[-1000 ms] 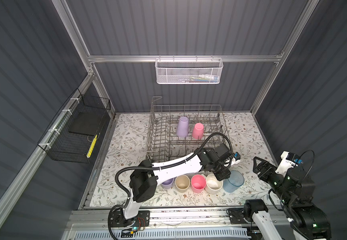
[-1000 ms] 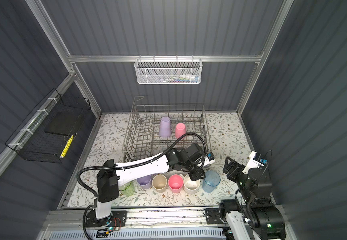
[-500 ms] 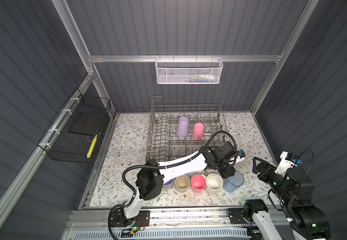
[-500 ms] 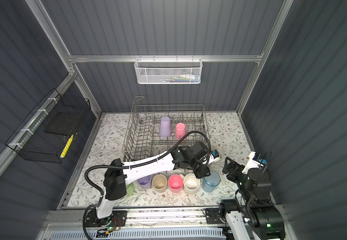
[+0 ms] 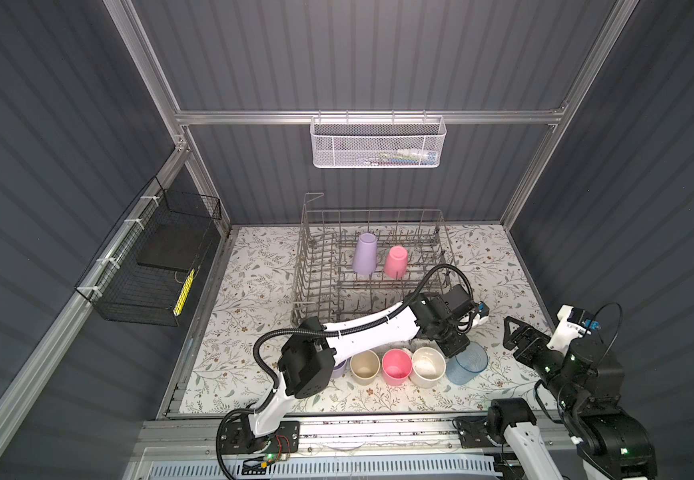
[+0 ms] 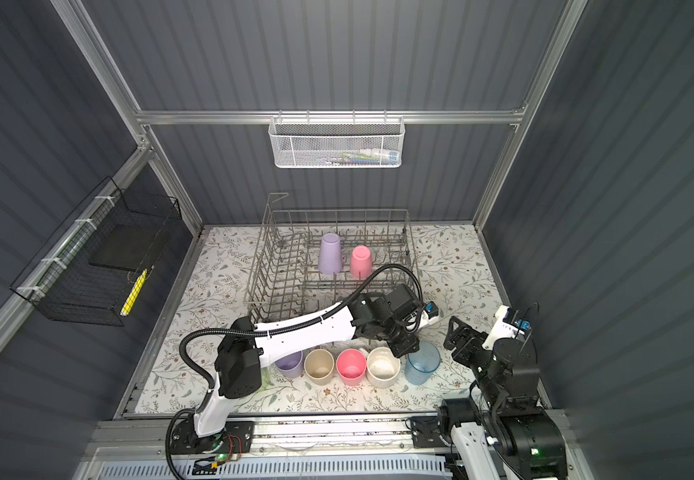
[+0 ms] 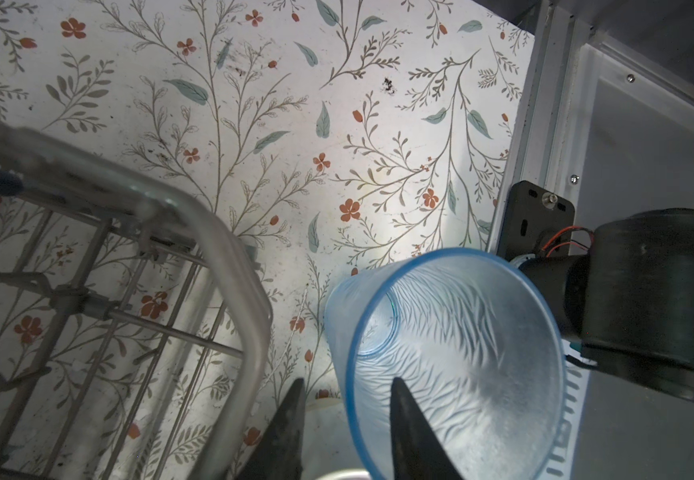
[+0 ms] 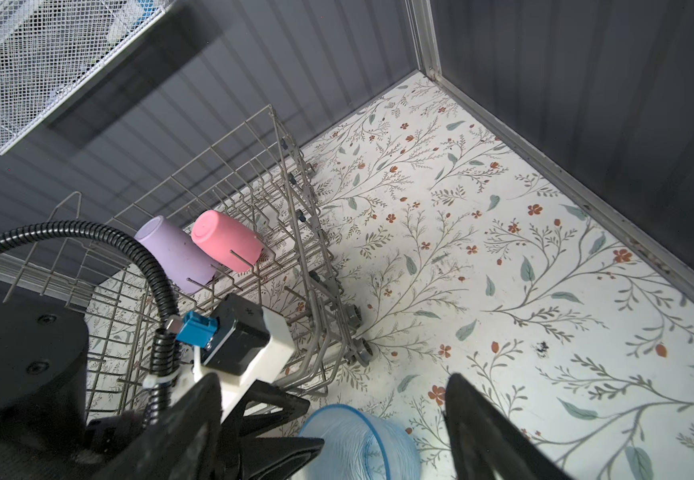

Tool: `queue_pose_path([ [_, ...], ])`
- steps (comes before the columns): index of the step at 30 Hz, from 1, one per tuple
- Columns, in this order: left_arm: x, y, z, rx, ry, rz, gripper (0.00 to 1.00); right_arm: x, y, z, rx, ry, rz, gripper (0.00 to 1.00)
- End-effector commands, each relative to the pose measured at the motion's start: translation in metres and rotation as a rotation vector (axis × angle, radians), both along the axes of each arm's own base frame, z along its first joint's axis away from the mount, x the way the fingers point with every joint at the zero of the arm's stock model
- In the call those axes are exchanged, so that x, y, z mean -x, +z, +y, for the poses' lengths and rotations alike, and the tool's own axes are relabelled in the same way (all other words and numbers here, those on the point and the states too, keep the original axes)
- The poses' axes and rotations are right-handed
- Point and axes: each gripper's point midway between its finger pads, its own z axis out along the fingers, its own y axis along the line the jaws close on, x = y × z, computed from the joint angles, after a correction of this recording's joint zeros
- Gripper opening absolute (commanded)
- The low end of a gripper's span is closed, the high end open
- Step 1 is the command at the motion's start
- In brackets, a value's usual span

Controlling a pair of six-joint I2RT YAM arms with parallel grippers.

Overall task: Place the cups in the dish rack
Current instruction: 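Lower the left gripper and close it on the blue cup's rim, then lift the blue cup with the left gripper while the right gripper reaches in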

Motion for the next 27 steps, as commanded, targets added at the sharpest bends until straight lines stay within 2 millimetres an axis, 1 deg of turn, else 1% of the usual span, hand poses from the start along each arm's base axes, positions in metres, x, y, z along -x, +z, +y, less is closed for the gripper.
queue_pose_path([
  [1,-0.002,-0.007,0.003,-0.038,0.012,0.011,0.32,-0.001,-0.002,0.0,0.002,0.002,-0.005,0.84],
  [12,-0.001,-0.016,0.008,-0.081,0.002,0.011,0.22,-0.001,0.001,0.001,-0.003,0.003,-0.011,0.84],
  [15,-0.001,-0.016,0.009,-0.085,0.002,0.007,0.17,-0.001,0.001,0.001,-0.007,0.004,-0.013,0.84],
  [18,-0.001,-0.014,0.009,-0.085,-0.004,0.004,0.1,-0.002,0.002,0.002,-0.01,0.005,-0.013,0.84],
  [23,0.0,-0.001,0.01,-0.073,-0.013,-0.001,0.0,-0.004,0.005,0.003,-0.013,0.011,-0.02,0.84],
  [27,0.001,0.018,0.016,-0.055,-0.018,-0.021,0.0,-0.004,0.008,0.005,-0.021,0.02,-0.035,0.85],
])
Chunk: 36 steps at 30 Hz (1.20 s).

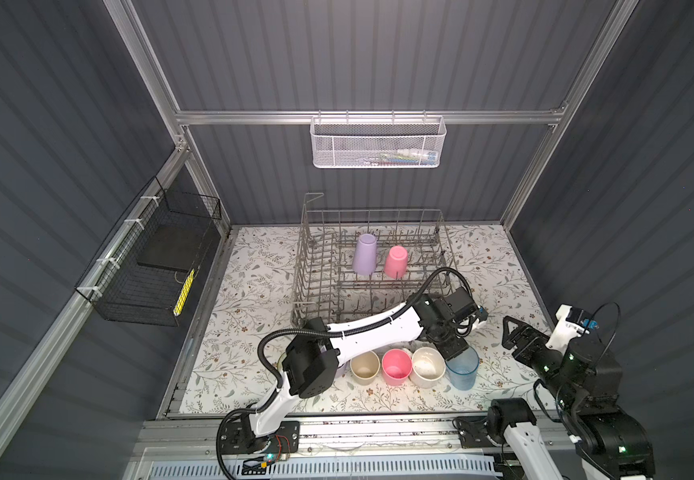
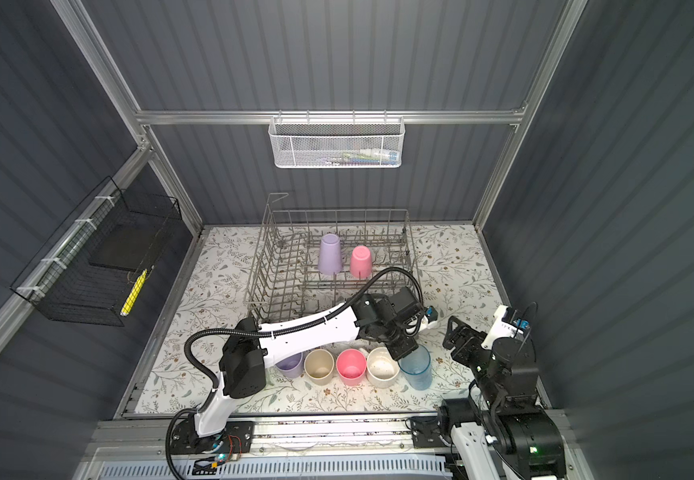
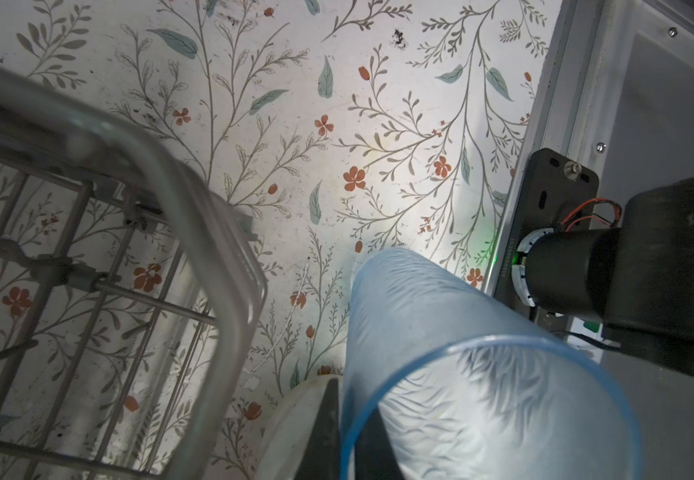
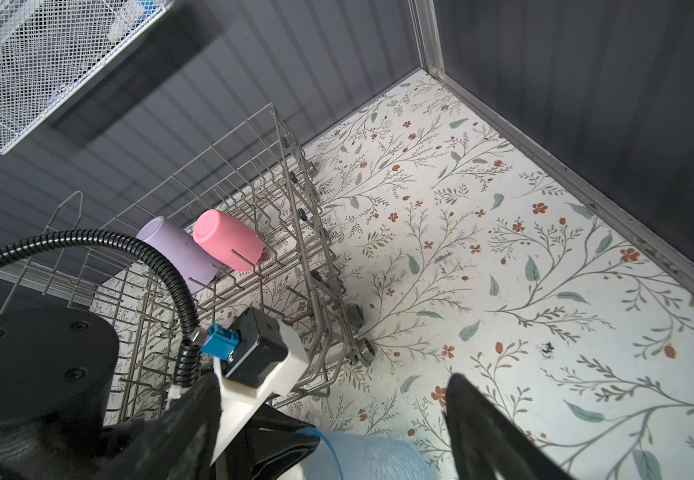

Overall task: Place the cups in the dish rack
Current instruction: 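Lift the blue cup with the left gripper while the right gripper reaches in, then close the right gripper on the blue cup's base held by the left gripper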

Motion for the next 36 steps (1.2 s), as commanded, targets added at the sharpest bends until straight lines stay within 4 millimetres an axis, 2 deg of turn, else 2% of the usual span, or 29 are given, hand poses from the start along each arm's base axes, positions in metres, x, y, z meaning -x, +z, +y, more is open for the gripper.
queue_pose_path([
  [1,0.0,0.034,0.008,0.03,-0.02,-0.033,0.0,-0.001,0.01,0.004,-0.021,0.019,-0.037,0.85],
  [3,0.001,0.047,0.013,0.045,-0.018,-0.051,0.0,-0.001,0.016,0.011,-0.061,0.042,-0.059,0.86],
  [8,0.004,0.086,0.023,0.14,-0.026,-0.095,0.0,-0.006,0.047,0.035,-0.158,0.16,-0.129,0.88],
  [14,0.007,0.134,0.036,0.28,-0.013,-0.153,0.0,-0.009,0.077,0.044,-0.184,0.21,-0.206,0.9],
  [18,0.007,0.169,0.046,0.426,0.003,-0.15,0.0,-0.014,0.089,0.055,-0.231,0.268,-0.24,0.92],
  [21,-0.005,0.192,0.06,0.55,0.038,-0.098,0.0,-0.019,0.093,0.067,-0.278,0.327,-0.256,0.93],
  [27,-0.04,0.219,0.1,0.735,0.123,-0.015,0.0,-0.026,0.097,0.09,-0.342,0.465,-0.266,0.97],
  [32,-0.053,0.227,0.122,0.873,0.128,0.064,0.0,-0.031,0.096,0.113,-0.412,0.603,-0.247,0.99],
  [36,-0.058,0.235,0.133,0.964,0.097,0.135,0.0,-0.035,0.096,0.129,-0.482,0.712,-0.249,0.99],
])
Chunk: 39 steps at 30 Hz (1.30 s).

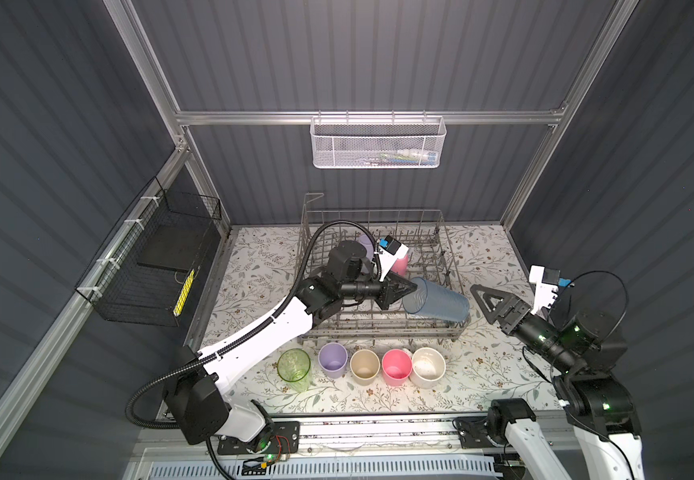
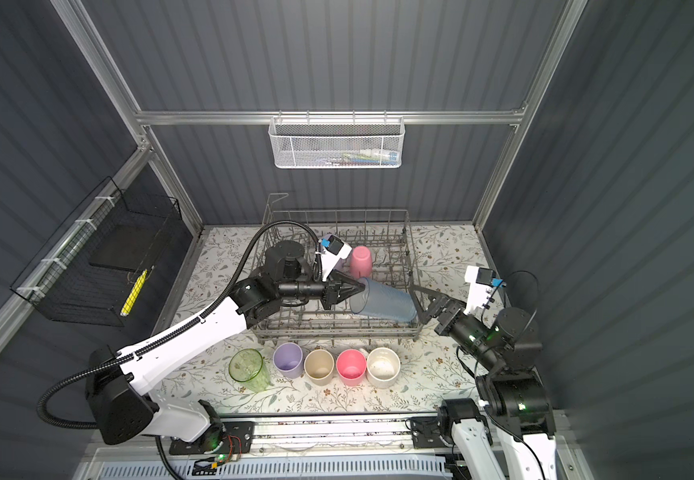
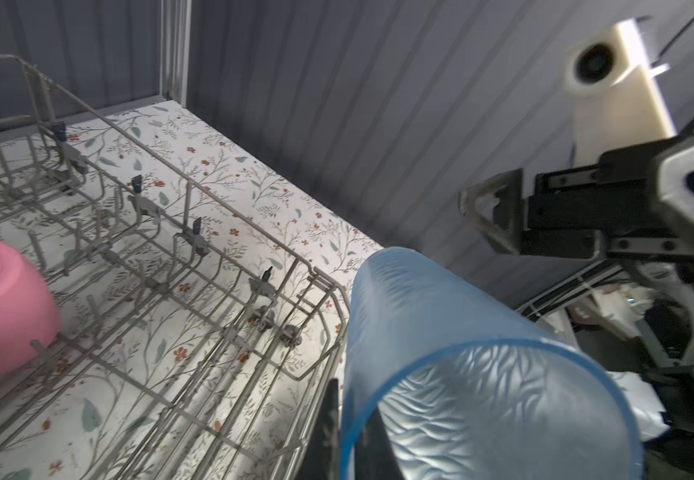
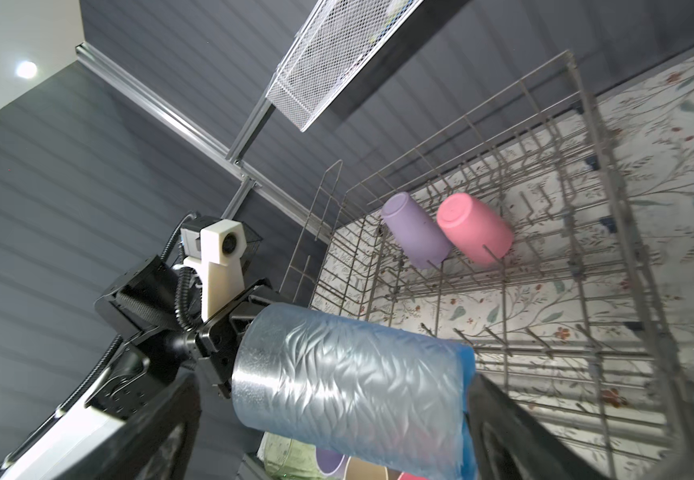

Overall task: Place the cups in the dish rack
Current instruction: 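Close the right gripper on the blue cup's base held by the left gripper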

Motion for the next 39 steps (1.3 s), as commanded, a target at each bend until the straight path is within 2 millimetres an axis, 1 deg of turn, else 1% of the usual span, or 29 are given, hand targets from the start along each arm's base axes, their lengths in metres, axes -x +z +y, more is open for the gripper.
queue_pose_path([
  [1,0.014,0.048,0.006,0.216,-0.118,-0.005,0.0,0.004,0.014,0.019,-0.068,0.14,-0.058,0.99],
  [5,0.007,0.062,0.019,0.341,-0.15,0.026,0.0,-0.002,0.009,0.024,-0.13,0.192,-0.045,0.99],
  [9,-0.002,0.068,0.031,0.418,-0.157,0.061,0.0,-0.006,0.007,0.027,-0.168,0.227,-0.033,0.99],
  [11,-0.006,0.066,0.033,0.421,-0.151,0.071,0.0,-0.006,0.005,0.028,-0.164,0.236,-0.024,0.99],
  [14,-0.009,0.059,0.031,0.395,-0.146,0.082,0.0,-0.006,0.004,0.03,-0.171,0.255,-0.019,0.99],
  [18,-0.011,0.051,0.028,0.375,-0.149,0.095,0.0,-0.007,0.008,0.033,-0.23,0.29,-0.023,0.99],
  [21,-0.013,0.048,0.026,0.374,-0.154,0.1,0.0,-0.007,0.012,0.035,-0.261,0.314,-0.031,0.99],
  [26,-0.016,0.045,0.022,0.389,-0.17,0.124,0.0,-0.009,0.011,0.037,-0.266,0.33,-0.021,0.99],
  [30,-0.019,0.041,0.018,0.404,-0.182,0.148,0.0,-0.008,0.015,0.04,-0.284,0.355,-0.028,0.98],
  [33,-0.021,0.039,0.016,0.411,-0.19,0.157,0.0,-0.008,0.014,0.045,-0.279,0.393,-0.007,0.97],
  [39,-0.02,0.037,0.015,0.4,-0.197,0.162,0.0,-0.011,0.01,0.048,-0.281,0.395,0.01,0.95],
])
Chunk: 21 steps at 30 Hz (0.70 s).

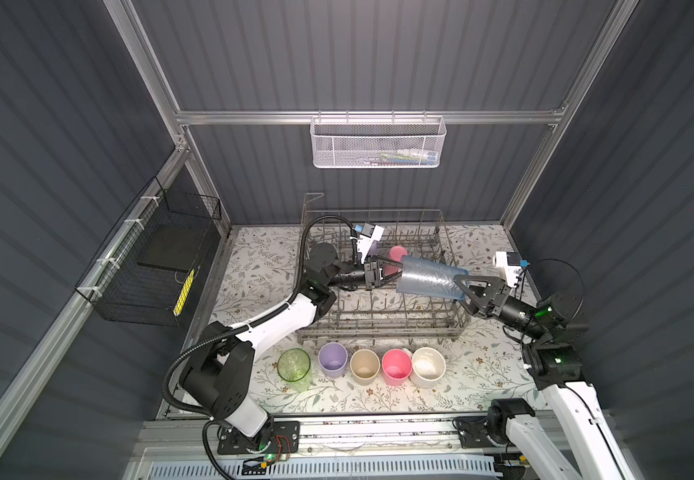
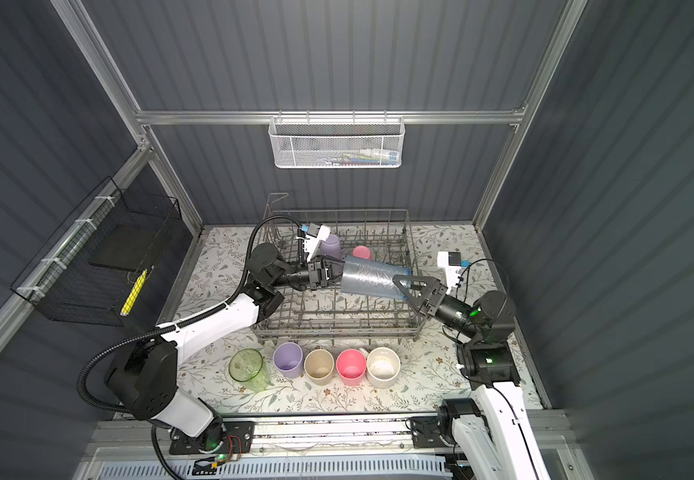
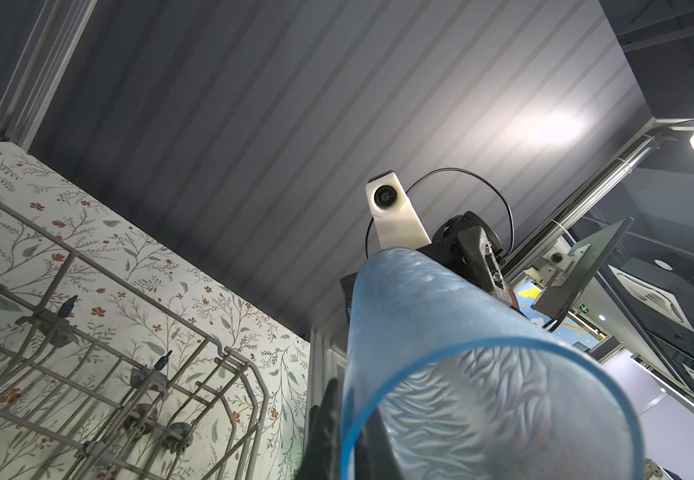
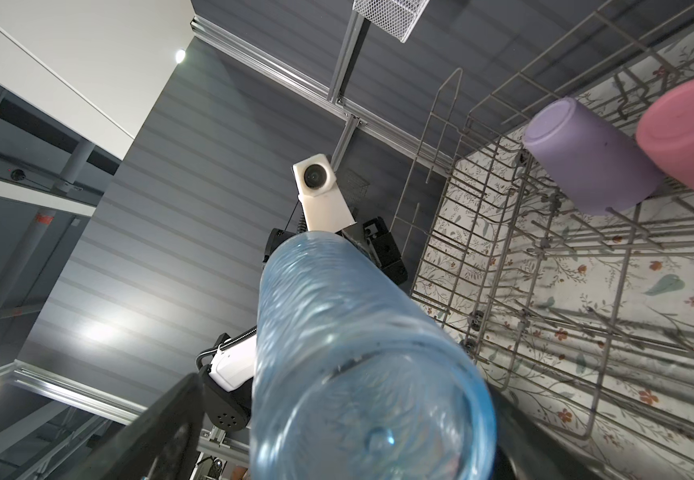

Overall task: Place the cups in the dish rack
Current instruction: 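Close the right gripper on the blue cup's base held by the left gripper, then open the left gripper and draw it back while the right gripper holds the cup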

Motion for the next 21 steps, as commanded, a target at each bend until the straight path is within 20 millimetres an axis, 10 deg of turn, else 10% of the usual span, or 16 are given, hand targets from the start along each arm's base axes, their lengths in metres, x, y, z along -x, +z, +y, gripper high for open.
queue_pose_path([
  [1,0.005,0.01,0.001,0.022,-0.02,-0.033,0.0,0.008,0.013,0.005,-0.009,0.036,-0.06,0.95],
  [21,0.003,-0.006,-0.002,-0.013,-0.03,-0.015,0.0,-0.002,0.015,0.019,-0.014,0.057,-0.063,0.88],
])
